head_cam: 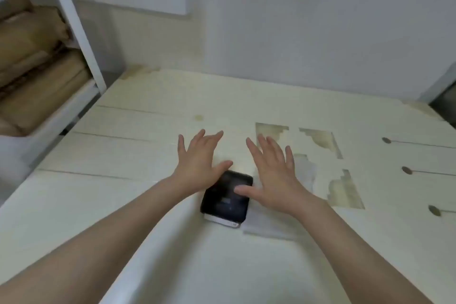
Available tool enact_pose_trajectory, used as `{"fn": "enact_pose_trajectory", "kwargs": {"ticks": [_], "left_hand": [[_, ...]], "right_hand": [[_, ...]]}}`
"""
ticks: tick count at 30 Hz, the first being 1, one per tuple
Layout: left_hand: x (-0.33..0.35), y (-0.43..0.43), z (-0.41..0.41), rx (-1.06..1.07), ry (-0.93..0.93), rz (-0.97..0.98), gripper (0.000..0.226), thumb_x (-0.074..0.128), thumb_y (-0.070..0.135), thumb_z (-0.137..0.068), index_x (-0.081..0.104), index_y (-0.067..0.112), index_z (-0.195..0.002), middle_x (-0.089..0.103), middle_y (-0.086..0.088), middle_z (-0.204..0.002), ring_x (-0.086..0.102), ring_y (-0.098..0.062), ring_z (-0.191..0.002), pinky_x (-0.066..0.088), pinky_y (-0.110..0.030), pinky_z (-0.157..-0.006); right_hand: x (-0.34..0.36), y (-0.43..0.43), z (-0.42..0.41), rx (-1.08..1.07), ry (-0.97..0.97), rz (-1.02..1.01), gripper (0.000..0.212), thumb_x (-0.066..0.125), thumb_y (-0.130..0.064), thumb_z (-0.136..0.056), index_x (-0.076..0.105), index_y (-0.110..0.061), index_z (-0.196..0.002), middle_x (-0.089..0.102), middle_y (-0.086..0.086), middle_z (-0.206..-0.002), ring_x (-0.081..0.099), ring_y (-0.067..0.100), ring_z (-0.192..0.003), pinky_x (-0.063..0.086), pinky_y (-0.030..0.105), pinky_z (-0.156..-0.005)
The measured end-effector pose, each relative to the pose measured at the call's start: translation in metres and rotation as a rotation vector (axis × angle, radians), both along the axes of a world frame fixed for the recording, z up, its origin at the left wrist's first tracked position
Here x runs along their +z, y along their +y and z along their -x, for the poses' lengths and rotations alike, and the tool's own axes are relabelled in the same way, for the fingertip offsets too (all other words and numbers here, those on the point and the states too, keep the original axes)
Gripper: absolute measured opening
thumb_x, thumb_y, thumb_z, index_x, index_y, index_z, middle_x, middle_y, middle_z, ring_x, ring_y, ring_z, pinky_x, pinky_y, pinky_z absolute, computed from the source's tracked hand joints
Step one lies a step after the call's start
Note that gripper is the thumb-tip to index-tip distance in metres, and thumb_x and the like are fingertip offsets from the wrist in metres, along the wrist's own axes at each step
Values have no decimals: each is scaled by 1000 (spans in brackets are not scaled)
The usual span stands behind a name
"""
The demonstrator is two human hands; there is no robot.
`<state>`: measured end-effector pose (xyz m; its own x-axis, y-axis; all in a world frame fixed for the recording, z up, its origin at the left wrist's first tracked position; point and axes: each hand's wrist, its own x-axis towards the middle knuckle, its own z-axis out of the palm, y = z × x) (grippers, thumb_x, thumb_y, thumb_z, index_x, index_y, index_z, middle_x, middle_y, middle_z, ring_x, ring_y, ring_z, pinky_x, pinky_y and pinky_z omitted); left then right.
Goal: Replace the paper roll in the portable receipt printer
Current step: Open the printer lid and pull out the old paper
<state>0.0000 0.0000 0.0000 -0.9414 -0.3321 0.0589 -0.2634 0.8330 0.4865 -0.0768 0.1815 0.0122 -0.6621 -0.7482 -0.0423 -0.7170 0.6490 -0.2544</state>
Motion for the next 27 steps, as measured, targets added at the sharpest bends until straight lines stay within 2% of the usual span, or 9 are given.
{"fn": "enact_pose_trajectory", "kwargs": {"ticks": [3,7,9,12,14,17,21,25,27], "left_hand": [[-33,-7,-6,12,-65,-149,77,52,48,-93,16,21,-154,27,2,-160,4,-18,-151,-7,-50,-120],[-66,-4,-16,28,-79,-263,73,45,52,-95,20,17,-154,38,2,-155,7,-16,-151,-7,-46,-121],[-72,0,-21,16,-38,-384,61,39,49,-99,29,19,-151,48,4,-146,23,-15,-147,-6,-43,-121],[-81,8,-30,-23,53,-504,46,36,48,-101,44,28,-141,62,11,-125,52,-9,-119,18,-42,-119],[-88,14,-37,-11,156,-612,42,40,47,-100,48,30,-138,65,9,-124,60,-9,-115,42,-25,-101],[-97,23,-51,19,337,-759,41,50,39,-99,50,26,-138,64,8,-126,65,-1,-104,49,-8,-73],[-102,27,-66,23,533,-891,43,60,34,-94,53,28,-136,60,9,-131,64,-8,-112,57,-26,-82],[-96,26,-69,64,606,-937,36,60,30,-95,60,22,-130,65,3,-126,68,-15,-108,58,-28,-78],[-94,23,-66,89,632,-1018,36,61,33,-93,62,18,-126,67,-5,-125,68,-23,-110,57,-36,-85]], "right_hand": [[-29,0,-7,77,-31,-107,113,57,-72,-72,-14,-34,-151,-14,2,-163,-22,17,-147,-15,53,-116],[-55,4,-18,99,-54,-92,118,64,-68,-70,-14,-32,-152,-5,4,-164,-14,17,-149,-11,53,-117],[-62,6,-22,70,-10,-33,118,65,-66,-69,-11,-30,-152,5,4,-162,-8,18,-149,-11,52,-118],[-74,7,-29,43,92,46,117,65,-67,-68,-2,-22,-154,24,5,-155,4,23,-148,-10,52,-118],[-79,9,-36,31,118,88,116,66,-65,-68,4,-19,-153,29,4,-152,8,24,-146,-9,52,-118],[-87,13,-46,53,174,210,113,67,-61,-65,12,-16,-152,30,4,-150,11,23,-145,-9,50,-118],[-95,15,-55,124,247,314,108,70,-53,-66,17,-13,-151,29,6,-152,15,24,-145,3,45,-120],[-91,23,-64,43,-175,533,103,76,-37,-77,10,-25,-154,22,-9,-157,31,5,-136,31,29,-110],[-84,22,-69,-37,-387,689,87,75,-28,-82,23,-27,-151,40,-16,-146,50,-7,-116,42,17,-94]]}}
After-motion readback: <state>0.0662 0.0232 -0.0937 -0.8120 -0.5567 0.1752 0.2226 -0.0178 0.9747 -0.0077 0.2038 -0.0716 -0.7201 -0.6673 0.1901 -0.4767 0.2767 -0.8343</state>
